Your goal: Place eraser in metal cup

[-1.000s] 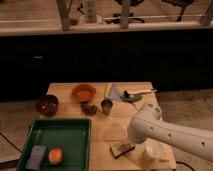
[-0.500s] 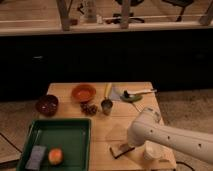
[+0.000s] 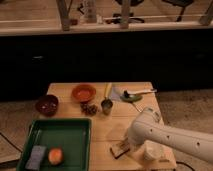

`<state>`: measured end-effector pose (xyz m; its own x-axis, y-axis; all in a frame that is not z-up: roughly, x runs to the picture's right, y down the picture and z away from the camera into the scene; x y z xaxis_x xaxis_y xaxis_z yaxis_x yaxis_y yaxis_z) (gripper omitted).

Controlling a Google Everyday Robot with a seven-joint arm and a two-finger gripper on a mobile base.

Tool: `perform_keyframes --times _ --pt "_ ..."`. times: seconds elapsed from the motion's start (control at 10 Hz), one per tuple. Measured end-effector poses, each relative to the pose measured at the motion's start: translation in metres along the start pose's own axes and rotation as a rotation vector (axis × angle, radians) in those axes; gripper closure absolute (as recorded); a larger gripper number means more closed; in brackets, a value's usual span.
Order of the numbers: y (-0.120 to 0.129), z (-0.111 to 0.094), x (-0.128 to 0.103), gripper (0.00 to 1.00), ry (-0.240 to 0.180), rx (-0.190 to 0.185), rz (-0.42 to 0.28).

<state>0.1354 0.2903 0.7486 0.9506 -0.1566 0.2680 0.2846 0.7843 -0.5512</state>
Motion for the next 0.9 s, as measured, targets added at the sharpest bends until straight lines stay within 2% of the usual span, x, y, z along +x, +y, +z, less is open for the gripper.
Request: perform_keyframes --times 0.1,0.3,0.4,0.5,0.7,0.8,0.9 --pt "0.0 0.001 0.0 0.21 -0.002 -0.002 0.007" --pt "-0.006 -0.006 0.002 0.37 0.007 0.009 -0.002" --pt "-0.008 -0.013 0.002 0.41 0.007 0.008 -0.005" --pt "-0.007 -0.022 0.001 0.41 0.006 0.002 -0.005" --pt "-0.005 -0.022 0.001 0.27 0.005 -0.006 -0.003" --pt "-0.005 -0.011 0.002 0.2 0.005 -0.005 -0.01" --pt "-0.005 -0.001 0.002 0.2 0.003 -0.006 -0.013"
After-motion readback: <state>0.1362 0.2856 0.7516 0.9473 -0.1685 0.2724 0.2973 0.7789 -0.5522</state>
